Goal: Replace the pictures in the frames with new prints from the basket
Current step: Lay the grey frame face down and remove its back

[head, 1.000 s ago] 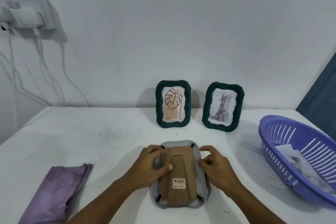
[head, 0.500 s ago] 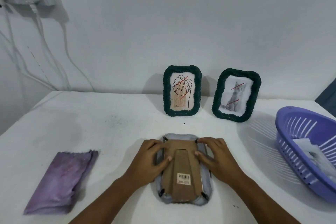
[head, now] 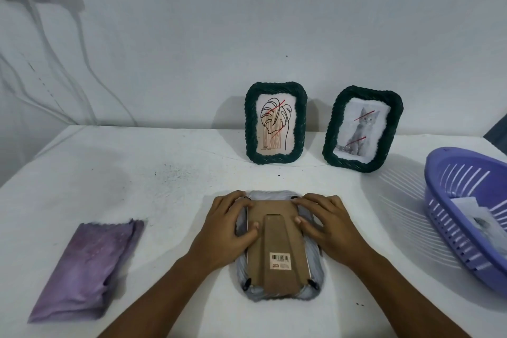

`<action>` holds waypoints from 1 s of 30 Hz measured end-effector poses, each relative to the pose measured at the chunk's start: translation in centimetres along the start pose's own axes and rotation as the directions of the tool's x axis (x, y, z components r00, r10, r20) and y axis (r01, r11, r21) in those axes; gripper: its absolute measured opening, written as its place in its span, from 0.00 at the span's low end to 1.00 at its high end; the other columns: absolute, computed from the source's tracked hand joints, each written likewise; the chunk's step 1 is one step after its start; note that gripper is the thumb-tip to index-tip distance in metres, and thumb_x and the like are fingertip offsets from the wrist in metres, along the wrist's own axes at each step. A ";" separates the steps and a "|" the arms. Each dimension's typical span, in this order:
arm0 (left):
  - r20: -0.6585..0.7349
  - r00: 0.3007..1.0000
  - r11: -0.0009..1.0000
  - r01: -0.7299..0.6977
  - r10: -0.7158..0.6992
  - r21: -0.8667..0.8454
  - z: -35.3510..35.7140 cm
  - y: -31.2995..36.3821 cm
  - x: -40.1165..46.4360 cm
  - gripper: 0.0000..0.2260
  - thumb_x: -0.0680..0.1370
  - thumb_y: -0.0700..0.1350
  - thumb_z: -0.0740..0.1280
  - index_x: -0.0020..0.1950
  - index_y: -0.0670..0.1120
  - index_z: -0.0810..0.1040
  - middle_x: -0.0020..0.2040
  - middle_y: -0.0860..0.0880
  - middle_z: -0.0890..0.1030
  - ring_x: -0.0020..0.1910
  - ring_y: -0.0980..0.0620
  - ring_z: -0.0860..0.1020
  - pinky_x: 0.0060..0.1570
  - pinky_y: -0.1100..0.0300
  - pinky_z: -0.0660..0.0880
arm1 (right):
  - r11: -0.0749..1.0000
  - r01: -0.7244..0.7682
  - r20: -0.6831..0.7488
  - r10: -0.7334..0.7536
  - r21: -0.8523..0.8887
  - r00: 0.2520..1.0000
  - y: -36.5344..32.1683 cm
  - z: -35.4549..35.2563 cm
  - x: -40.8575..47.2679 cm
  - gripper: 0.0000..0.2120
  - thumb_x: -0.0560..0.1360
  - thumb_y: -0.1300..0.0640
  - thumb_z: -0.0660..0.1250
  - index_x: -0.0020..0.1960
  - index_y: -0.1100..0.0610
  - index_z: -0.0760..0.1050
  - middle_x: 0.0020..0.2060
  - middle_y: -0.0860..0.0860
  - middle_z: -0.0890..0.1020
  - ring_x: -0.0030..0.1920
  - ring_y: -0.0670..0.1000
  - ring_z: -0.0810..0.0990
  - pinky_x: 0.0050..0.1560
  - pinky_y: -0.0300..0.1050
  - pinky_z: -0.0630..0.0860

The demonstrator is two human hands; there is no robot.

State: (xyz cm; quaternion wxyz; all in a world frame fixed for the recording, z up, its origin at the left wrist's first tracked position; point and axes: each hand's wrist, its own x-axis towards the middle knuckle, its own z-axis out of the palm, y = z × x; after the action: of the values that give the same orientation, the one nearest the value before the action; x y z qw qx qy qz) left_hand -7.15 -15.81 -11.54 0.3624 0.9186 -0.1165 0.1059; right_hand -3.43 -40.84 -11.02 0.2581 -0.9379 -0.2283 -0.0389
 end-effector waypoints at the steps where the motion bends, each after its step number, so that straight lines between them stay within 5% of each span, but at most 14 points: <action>1: 0.004 1.000 1.000 0.003 -0.003 0.006 0.0 0.0 0.0 0.22 0.72 0.62 0.59 0.63 0.54 0.72 0.65 0.59 0.68 0.65 0.61 0.62 0.65 0.61 0.62 | 1.000 -0.004 0.017 0.004 -0.007 1.000 0.1 0.0 0.0 0.30 0.73 0.28 0.45 0.68 0.40 0.66 0.61 0.35 0.68 0.59 0.43 0.64 0.58 0.37 0.60; 9: 0.031 0.999 0.999 0.037 -0.038 0.032 0.0 0.3 0.2 0.28 0.71 0.65 0.56 0.66 0.52 0.71 0.67 0.56 0.67 0.65 0.59 0.61 0.67 0.59 0.63 | 0.999 -0.045 0.104 0.047 -0.024 0.993 -0.3 -0.7 0.6 0.25 0.74 0.37 0.51 0.70 0.40 0.63 0.66 0.39 0.67 0.58 0.44 0.60 0.58 0.38 0.58; 24: 0.078 0.993 0.995 0.085 -0.089 0.054 0.0 0.2 1.1 0.33 0.66 0.65 0.56 0.69 0.52 0.69 0.66 0.55 0.65 0.63 0.58 0.59 0.65 0.61 0.61 | 0.998 -0.035 0.113 0.041 -0.051 0.993 0.1 -0.5 0.7 0.31 0.71 0.31 0.45 0.71 0.40 0.62 0.67 0.42 0.66 0.60 0.44 0.59 0.61 0.41 0.58; 30: -0.039 0.998 0.991 0.051 -0.056 -0.121 -1.0 1.2 -2.0 0.24 0.71 0.64 0.61 0.66 0.62 0.68 0.67 0.60 0.65 0.67 0.63 0.60 0.64 0.71 0.58 | 0.977 -0.021 -0.035 0.029 0.212 0.999 -0.1 -1.0 -1.8 0.19 0.74 0.36 0.55 0.64 0.37 0.68 0.64 0.39 0.71 0.65 0.44 0.66 0.64 0.38 0.63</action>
State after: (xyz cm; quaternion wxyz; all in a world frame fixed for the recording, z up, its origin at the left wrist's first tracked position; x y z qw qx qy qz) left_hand -9.49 -15.69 -10.61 0.4221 0.8956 -0.0901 0.1082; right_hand -5.02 -42.01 -10.47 0.3614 -0.9070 -0.2143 -0.0291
